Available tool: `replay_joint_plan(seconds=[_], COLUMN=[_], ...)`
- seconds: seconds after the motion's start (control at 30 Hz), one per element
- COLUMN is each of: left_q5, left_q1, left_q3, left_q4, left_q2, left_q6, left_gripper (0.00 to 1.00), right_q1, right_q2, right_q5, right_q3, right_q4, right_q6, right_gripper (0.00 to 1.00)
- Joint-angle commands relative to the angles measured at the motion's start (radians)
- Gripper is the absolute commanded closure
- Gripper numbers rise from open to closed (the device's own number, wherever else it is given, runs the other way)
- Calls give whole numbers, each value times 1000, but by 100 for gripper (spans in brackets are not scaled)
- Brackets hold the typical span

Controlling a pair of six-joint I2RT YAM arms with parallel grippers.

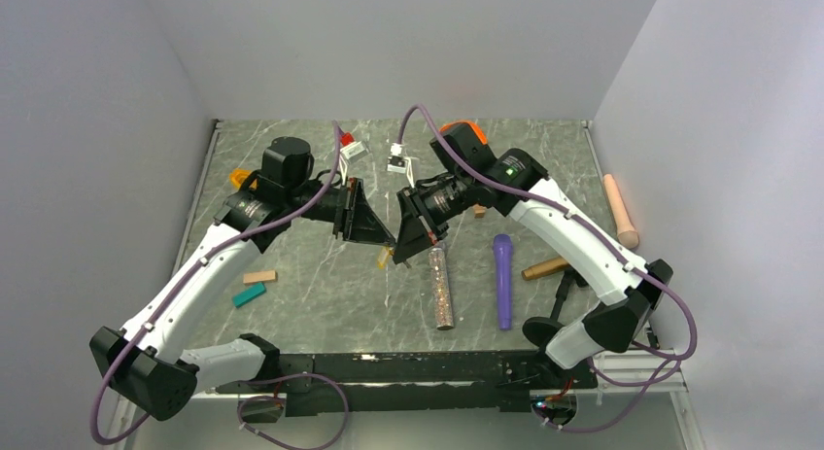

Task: Remove the keys from the keyring

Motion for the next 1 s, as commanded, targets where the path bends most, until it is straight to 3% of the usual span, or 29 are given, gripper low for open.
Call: replay_joint_plan(seconds=[0.0, 0.2, 0.4, 0.67, 0.97], left_q5=[-8, -30, -45, -56, -61], left_q1=[-12, -17, -19, -19, -19], left_q3=[49, 56, 61, 55, 45], left_q4=[2, -1, 34, 126, 200], left_q2=[-7, -17, -36, -64, -87], left_q6=[25, 22, -7, -74, -135], left_gripper=[88, 100, 100, 100, 100], right_q1=[3, 3, 2, 3, -18], right_q2=[-46, -53, -61, -95, -173], right_q5=[12, 30, 62, 98, 147], right_q3=[27, 36, 51, 64, 15], right_q4=[28, 29, 53, 85, 204], right_q6=[-5, -7, 10, 31, 88], right_gripper=[100, 100, 99, 40, 40])
